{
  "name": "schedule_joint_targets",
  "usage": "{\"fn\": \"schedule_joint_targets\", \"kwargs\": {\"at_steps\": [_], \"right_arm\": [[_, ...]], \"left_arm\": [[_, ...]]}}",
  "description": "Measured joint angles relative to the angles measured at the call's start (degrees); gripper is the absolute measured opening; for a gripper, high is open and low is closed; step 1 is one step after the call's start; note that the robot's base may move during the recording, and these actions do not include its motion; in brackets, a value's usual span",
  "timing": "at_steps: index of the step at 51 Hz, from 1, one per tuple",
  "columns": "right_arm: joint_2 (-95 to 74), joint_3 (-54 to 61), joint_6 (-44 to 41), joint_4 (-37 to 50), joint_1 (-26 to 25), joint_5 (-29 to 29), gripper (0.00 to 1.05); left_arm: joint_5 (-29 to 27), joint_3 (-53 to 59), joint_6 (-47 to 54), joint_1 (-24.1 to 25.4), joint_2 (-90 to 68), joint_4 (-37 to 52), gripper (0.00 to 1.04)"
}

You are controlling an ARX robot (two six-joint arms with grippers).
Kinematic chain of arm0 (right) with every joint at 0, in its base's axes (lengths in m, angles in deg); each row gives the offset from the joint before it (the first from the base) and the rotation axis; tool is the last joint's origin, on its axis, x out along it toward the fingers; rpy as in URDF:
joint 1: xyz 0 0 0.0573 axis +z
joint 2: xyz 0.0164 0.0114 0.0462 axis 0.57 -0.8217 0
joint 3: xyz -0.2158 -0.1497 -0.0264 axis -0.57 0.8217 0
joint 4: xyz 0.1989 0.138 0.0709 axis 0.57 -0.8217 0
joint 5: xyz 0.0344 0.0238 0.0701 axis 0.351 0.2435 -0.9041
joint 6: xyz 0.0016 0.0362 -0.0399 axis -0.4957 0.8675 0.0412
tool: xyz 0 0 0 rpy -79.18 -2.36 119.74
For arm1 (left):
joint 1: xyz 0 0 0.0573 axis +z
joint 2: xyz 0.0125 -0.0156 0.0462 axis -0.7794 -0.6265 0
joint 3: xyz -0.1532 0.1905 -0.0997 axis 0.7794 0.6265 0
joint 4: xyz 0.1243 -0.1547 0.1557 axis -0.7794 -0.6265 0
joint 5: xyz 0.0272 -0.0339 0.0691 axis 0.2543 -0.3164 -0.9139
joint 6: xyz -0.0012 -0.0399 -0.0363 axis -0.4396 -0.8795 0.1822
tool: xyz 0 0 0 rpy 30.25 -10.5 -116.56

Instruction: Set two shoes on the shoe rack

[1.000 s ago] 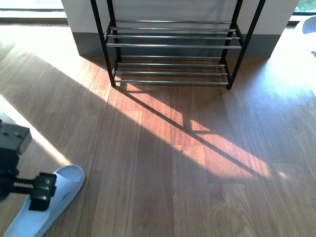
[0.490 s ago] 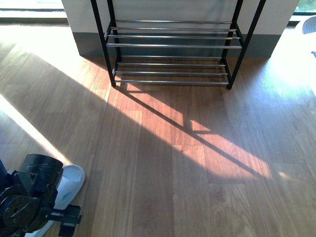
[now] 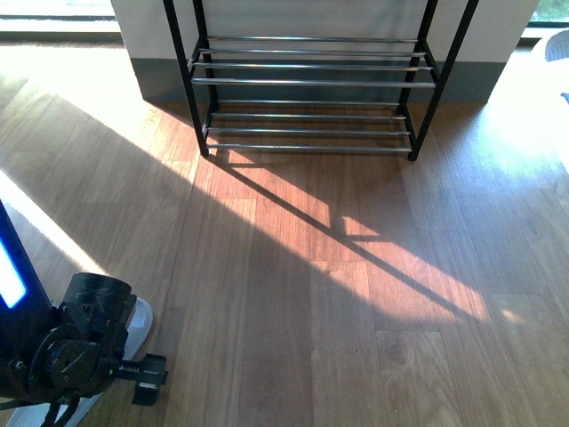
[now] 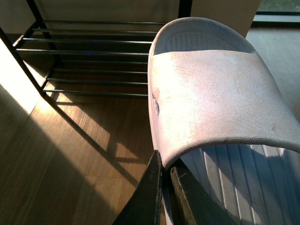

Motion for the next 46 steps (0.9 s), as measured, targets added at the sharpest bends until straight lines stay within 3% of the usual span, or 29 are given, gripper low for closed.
{"fn": "schedule_joint_targets", "kwargs": {"at_steps": [6, 14, 26, 46], "right_arm": [[0.00, -0.02, 0.00, 0.00, 0.00, 0.00, 0.01], [0.00, -0.02, 0.00, 0.00, 0.00, 0.00, 0.01], [0.00, -0.02, 0.00, 0.00, 0.00, 0.00, 0.01], [0.00, -0.02, 0.00, 0.00, 0.00, 0.00, 0.01]], "left_arm": [[0.22, -2.27, 0.24, 0.11, -1.62, -0.04, 0.95], [1.01, -4.31, 0.52, -0.07, -3.06, -0.79, 0.70], [0.44, -4.96, -0.20, -0.52, -3.69, -0.96, 0.42], [1.57, 0.15, -4.04, 0.00, 2.01, 6.69, 0.10]]}}
